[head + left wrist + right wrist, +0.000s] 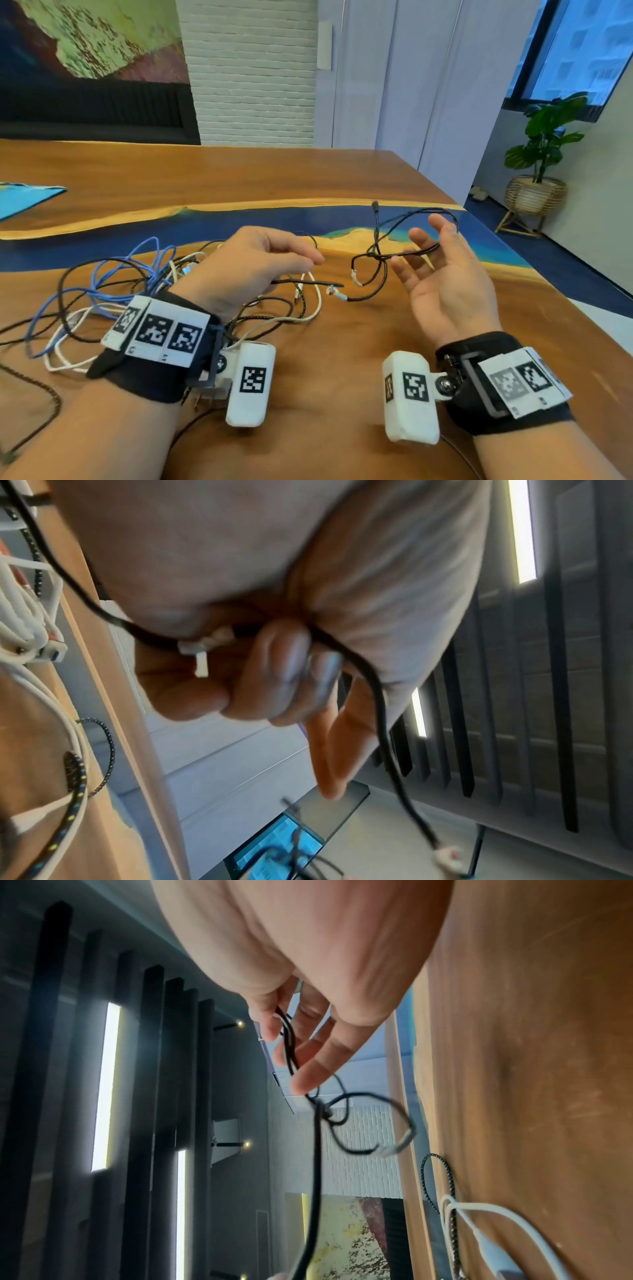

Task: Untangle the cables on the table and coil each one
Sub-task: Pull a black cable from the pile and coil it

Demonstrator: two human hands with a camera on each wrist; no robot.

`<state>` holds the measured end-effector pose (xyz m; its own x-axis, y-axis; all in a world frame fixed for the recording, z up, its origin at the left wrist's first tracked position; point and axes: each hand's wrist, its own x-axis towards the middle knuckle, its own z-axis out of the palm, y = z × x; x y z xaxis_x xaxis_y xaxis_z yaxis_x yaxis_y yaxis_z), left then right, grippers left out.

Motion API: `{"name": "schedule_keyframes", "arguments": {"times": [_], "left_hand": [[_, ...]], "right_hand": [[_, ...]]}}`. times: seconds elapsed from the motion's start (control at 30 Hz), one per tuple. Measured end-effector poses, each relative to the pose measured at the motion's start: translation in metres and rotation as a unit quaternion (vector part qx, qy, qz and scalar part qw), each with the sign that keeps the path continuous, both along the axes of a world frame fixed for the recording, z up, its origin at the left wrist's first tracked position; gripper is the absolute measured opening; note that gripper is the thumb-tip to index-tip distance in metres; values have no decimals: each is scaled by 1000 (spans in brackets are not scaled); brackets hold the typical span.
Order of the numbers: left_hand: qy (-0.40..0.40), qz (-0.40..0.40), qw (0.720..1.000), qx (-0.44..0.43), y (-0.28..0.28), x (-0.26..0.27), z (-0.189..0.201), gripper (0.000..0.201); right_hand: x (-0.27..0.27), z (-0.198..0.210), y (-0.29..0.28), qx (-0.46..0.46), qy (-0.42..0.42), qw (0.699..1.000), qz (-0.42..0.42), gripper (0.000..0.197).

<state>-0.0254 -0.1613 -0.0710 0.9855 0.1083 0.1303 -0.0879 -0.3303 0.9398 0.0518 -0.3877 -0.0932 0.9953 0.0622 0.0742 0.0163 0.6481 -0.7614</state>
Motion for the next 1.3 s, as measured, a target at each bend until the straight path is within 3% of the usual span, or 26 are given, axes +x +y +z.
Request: {"name": "schedule_keyframes", "arguments": {"times": [0.17, 0.57, 0.67, 0.9, 1.07, 1.3], "left_hand": [[10, -10, 999, 29, -14, 1, -4, 13], [-34, 39, 990, -127, -30, 3, -7, 30], [-55, 38, 996, -58, -30, 3, -8, 10], [-61, 35, 997, -10, -29, 5, -10, 23], [-29, 9, 997, -65, -30, 4, -13, 32], [-58, 27, 995, -74, -26, 4, -8, 31]], "right_hand": [[-6, 4, 6, 21, -18, 998, 57, 22], [-17, 4, 14, -17, -42, 984, 173, 33], [-19, 3, 16, -37, -46, 978, 199, 37], [-22, -4, 25, -72, -45, 968, 235, 36], [-17, -6, 27, -66, -24, 980, 185, 29], [-9, -1, 14, -5, -39, 994, 102, 35]]}}
